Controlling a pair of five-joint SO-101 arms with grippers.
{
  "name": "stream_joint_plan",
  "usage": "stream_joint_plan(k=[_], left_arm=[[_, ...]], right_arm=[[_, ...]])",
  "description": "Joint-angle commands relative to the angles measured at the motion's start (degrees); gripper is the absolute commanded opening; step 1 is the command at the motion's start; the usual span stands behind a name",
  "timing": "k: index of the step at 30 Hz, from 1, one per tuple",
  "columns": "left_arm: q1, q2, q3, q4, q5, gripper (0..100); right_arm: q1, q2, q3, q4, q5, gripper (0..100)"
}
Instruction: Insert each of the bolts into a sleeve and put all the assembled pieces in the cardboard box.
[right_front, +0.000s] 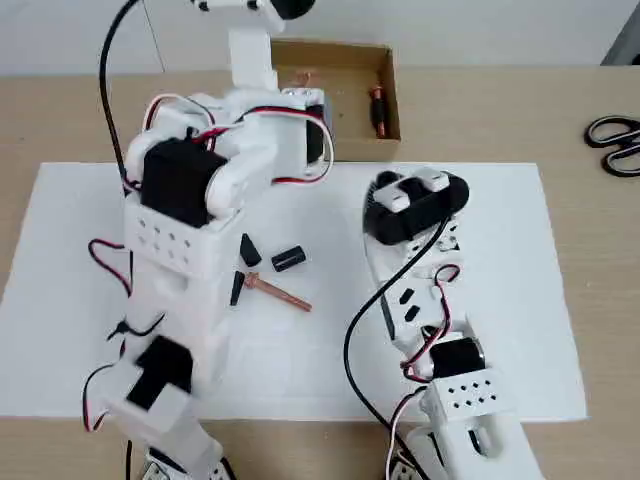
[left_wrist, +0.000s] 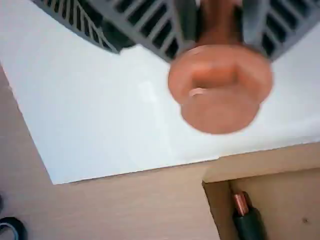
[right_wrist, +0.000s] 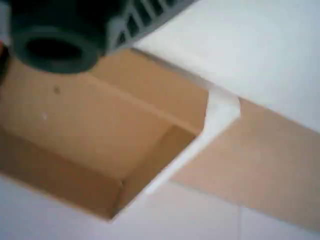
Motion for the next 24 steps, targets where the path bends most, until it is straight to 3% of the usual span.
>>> stream_joint_plan(k=[1,8,15,18,24], left_arm=[[0.35,-8.53,1.01,0.79,0.97,0],[0.26,-18.37,4.00,0.97,-1.41,1],[0.44,-32.26,25.19,-1.32,-3.78,1],[0.26,-37.01,34.86,-11.43,-4.13,1],[0.70,-46.24,57.36,-41.85,-3.78,1]], right_arm=[[-1.89,-0.92,-0.53,-1.27,-0.35,0.3],[-4.97,-1.27,-0.62,4.53,-0.35,0.3],[-8.31,-1.27,-0.62,-9.71,-0.35,0.3],[-10.07,-1.01,-0.53,-12.70,-0.35,0.3],[-12.62,-1.27,-0.70,-13.05,-0.44,0.4]])
